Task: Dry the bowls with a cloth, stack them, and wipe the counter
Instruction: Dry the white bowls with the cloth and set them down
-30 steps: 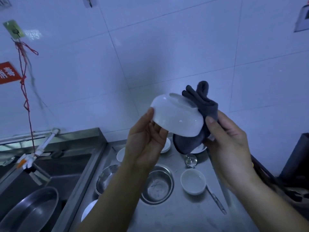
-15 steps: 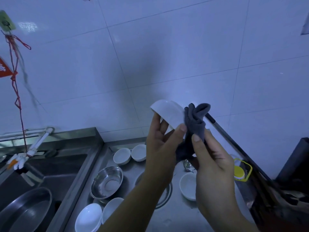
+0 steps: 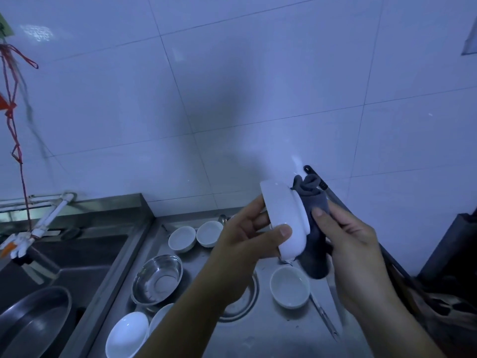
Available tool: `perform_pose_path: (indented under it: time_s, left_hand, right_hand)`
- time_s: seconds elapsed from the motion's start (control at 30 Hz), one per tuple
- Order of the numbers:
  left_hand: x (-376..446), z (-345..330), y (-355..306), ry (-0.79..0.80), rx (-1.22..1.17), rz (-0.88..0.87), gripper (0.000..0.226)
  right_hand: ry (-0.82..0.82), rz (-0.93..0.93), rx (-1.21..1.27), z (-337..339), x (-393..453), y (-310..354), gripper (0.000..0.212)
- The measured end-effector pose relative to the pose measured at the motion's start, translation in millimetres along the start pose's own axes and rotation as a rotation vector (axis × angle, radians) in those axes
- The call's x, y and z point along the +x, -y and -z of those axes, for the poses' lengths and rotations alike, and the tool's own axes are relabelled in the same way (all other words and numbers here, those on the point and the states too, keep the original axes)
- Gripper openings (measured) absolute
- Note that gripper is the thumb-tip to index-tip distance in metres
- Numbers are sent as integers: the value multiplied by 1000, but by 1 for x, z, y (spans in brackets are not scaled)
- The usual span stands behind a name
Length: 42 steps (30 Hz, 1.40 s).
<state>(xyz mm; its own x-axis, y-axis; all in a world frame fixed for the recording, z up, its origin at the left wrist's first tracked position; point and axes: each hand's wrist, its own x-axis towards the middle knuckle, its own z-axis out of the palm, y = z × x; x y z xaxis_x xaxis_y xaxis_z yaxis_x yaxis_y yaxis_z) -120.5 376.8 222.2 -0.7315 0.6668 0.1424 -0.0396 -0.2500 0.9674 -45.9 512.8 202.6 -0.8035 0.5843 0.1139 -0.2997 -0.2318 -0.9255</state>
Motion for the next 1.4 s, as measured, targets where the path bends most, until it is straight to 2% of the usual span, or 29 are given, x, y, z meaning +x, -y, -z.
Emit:
perform_pose_path:
  time_s: [0.1, 0.2, 0.3, 0.37, 0.5, 0.63, 0.7, 0.8, 0.87, 0.93, 1.0, 1.07, 1.13, 1.2, 1.23, 1.33, 1.4]
  left_hand:
    - [0, 2, 0, 10, -3, -1, 50]
    - [0, 6, 1, -17, -7, -5, 51]
    - [-1, 9, -2, -10, -117, 39, 48]
    - [-1, 11, -3, -14, -173, 90, 47]
    - [2, 16, -9, 49, -213, 234, 42]
    - [-2, 18, -10, 168, -193, 304, 41]
    - [-6, 17, -9, 208, -187, 298, 45]
    - [-12, 16, -9, 206, -208, 263, 49]
    - [-16, 17, -7, 212, -298, 228, 57]
    - [-16, 18, -2, 160, -401, 192, 62]
    - [-13, 17, 0, 24, -540, 173, 69]
    - [-10, 16, 1, -123, -653, 156, 63]
    - [-7, 12, 1, -215, -641, 137, 49]
    - [-5, 7, 4, -265, -546, 103, 45]
    - [-3, 6, 6, -295, -502, 86, 44]
    - [2, 10, 14, -409, -448, 115, 38]
    - [3, 17, 22, -452, -422, 182, 33]
  right_hand:
    - [72, 80, -35, 4, -4, 2, 22]
    - [138, 122, 20, 14, -4, -1, 25]
    - [228, 174, 21, 27, -6, -5, 26]
    - [224, 232, -6, 30, -11, -9, 24]
    - [162, 410, -198, 26, -24, -12, 28]
    - [204, 535, -425, 22, -17, -2, 39]
    - [262, 424, -363, 24, -3, 8, 40]
    - [329, 157, -147, 32, 14, 12, 33]
    - [308, 62, -53, 35, 10, 5, 31]
    - [216, 50, 6, 33, 0, -4, 32]
    - [130, 91, 32, 29, -13, -13, 33]
    - [103, 161, -8, 25, -25, -19, 36]
    - [123, 246, -113, 21, -37, -21, 37]
    - [134, 260, -151, 21, -44, -24, 37]
    - [147, 218, -114, 22, -44, -21, 36]
    - [103, -107, 121, 35, -27, -13, 38]
    - [35, -256, 128, 50, -11, -13, 36]
